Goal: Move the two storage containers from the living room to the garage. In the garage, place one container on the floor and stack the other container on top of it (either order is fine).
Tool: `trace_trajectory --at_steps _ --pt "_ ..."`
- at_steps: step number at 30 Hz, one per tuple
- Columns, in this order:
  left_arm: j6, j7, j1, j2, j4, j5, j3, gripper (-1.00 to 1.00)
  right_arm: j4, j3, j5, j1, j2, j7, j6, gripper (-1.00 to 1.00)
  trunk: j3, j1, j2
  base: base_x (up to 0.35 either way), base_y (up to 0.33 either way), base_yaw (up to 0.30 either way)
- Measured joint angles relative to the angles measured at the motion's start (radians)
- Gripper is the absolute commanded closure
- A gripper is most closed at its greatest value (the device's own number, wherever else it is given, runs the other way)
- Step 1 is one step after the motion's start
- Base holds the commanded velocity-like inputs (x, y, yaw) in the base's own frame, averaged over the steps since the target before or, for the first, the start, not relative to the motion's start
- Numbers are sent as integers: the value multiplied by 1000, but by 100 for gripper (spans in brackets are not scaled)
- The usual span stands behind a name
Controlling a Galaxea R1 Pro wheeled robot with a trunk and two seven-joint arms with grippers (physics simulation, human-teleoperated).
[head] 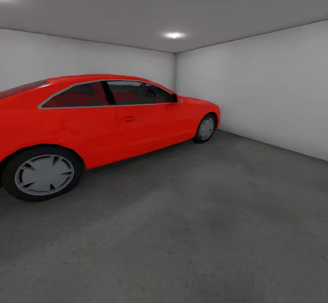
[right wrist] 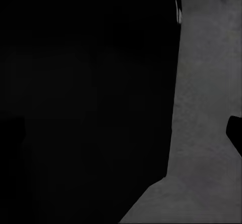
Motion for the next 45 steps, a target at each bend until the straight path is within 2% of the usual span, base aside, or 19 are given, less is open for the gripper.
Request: trace_trajectory --at_steps 12,31,45 --pt "-27 3 -2 5 -57 4 7 -100 -1 4 3 -9 3 -1 -34 -100 0 0 0 0 0 0" --pt "-28 2 -1 3 -61 4 9 -100 -1 5 2 -9 3 -1 -38 -100 0 0 0 0 0 -3" --pt "-28 3 -1 3 -61 4 7 -100 -1 6 3 -8 3 -1 -38 -100 0 0 0 0 0 -197"
